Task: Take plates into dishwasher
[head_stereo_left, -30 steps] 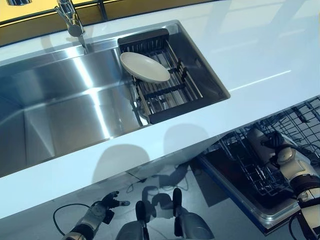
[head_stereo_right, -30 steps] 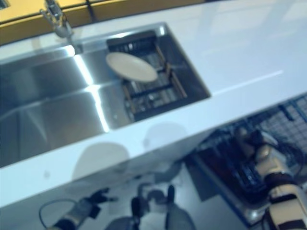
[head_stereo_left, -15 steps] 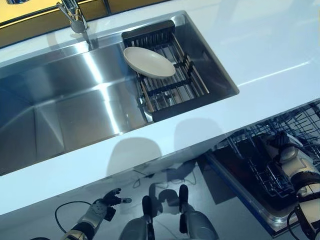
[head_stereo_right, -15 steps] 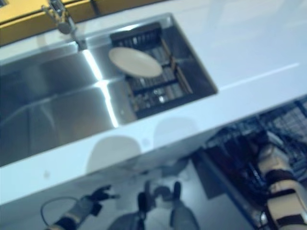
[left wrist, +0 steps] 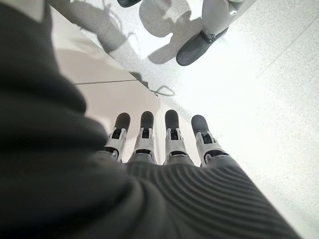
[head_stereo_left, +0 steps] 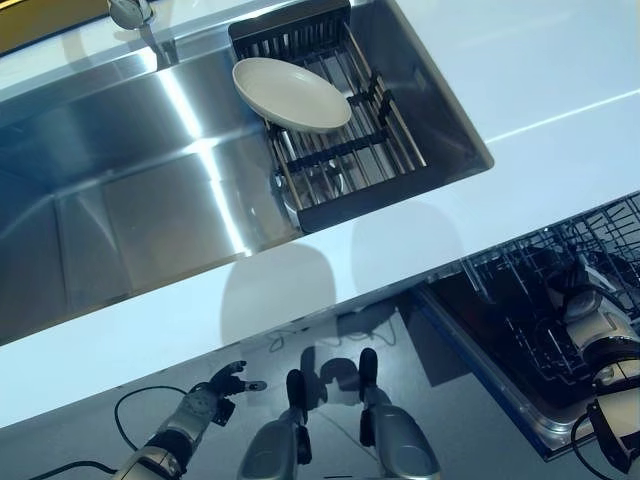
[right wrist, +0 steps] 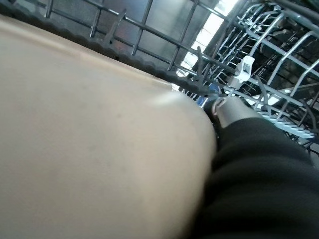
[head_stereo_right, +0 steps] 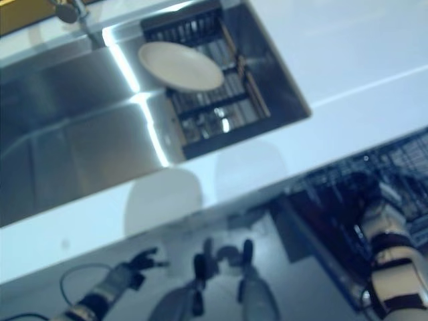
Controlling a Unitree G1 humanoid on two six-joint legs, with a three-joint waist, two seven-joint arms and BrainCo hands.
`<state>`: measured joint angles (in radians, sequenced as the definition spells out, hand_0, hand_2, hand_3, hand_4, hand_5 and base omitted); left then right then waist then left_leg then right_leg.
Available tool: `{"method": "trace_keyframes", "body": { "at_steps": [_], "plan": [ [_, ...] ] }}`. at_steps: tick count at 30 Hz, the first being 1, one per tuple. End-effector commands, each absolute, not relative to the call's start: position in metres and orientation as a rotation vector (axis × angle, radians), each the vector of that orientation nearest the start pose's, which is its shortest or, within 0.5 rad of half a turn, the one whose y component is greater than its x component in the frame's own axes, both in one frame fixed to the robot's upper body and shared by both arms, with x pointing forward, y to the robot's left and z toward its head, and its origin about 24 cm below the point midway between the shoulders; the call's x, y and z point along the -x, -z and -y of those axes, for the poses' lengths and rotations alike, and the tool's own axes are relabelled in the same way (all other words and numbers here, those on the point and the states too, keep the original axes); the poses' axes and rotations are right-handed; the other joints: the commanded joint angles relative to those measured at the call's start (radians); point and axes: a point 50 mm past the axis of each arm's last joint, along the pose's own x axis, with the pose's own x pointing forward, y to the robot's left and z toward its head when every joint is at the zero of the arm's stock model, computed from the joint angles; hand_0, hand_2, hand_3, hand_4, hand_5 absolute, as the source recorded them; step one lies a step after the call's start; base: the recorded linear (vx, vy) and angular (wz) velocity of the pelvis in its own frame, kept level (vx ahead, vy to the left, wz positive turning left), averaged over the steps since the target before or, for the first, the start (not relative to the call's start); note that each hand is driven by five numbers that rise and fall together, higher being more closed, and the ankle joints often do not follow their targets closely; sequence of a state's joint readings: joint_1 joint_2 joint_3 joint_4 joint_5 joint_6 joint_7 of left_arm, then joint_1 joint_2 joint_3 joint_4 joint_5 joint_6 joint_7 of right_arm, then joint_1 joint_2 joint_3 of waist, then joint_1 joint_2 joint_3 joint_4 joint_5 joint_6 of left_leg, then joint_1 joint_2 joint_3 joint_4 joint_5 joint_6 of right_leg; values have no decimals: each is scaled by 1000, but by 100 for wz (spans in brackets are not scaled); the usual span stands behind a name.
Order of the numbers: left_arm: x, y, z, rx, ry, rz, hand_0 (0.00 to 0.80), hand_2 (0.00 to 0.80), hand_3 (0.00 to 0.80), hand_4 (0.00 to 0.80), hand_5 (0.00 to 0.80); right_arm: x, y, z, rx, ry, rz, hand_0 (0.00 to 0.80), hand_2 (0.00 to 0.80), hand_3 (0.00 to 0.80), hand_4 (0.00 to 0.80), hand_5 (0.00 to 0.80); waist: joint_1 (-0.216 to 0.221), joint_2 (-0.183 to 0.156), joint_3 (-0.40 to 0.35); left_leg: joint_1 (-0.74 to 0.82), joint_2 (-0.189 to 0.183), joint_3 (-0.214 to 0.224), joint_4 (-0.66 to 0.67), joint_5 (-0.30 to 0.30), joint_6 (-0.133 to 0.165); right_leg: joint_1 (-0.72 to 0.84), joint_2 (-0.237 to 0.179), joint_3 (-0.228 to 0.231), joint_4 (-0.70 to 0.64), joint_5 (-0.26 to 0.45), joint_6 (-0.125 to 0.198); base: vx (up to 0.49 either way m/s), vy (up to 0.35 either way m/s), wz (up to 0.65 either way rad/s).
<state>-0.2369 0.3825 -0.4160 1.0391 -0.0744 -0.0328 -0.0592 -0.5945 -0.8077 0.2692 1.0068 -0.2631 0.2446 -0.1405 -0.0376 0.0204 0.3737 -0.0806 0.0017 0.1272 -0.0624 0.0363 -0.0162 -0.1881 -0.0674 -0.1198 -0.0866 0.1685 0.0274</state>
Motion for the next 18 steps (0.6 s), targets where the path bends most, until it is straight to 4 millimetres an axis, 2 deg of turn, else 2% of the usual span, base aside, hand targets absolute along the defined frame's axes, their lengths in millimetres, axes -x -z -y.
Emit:
{"method": "trace_keyframes", "body": {
  "at_steps": [1,5,13,18],
  "plan": [
    [-220,98,-243,-521,182,-817,0,0,0,0,0,-303,-79,385,1151,485,-635,800,800,800,800,800,14,-13,2,-86,-8,-8,53,20,4,5,46,-14,50,-60,9,0,0,0],
    [-217,101,-241,-508,175,-824,0,0,0,0,0,-302,-81,387,1160,496,-648,800,800,800,800,800,8,-15,-4,-80,-1,2,49,19,2,4,46,-11,54,-64,10,1,19,-2],
    [-209,104,-248,-511,155,-853,0,0,0,0,0,-291,-69,394,1148,498,-692,800,800,800,800,800,0,-27,-25,-61,8,22,33,15,8,2,52,-3,71,-74,13,0,0,0],
    [-210,102,-252,-511,149,-852,0,0,0,0,0,-289,-73,400,1140,524,-688,800,800,800,800,800,-9,-20,-24,-69,12,33,43,14,4,-11,50,6,77,-69,15,-4,2,-3]
  ]
}}
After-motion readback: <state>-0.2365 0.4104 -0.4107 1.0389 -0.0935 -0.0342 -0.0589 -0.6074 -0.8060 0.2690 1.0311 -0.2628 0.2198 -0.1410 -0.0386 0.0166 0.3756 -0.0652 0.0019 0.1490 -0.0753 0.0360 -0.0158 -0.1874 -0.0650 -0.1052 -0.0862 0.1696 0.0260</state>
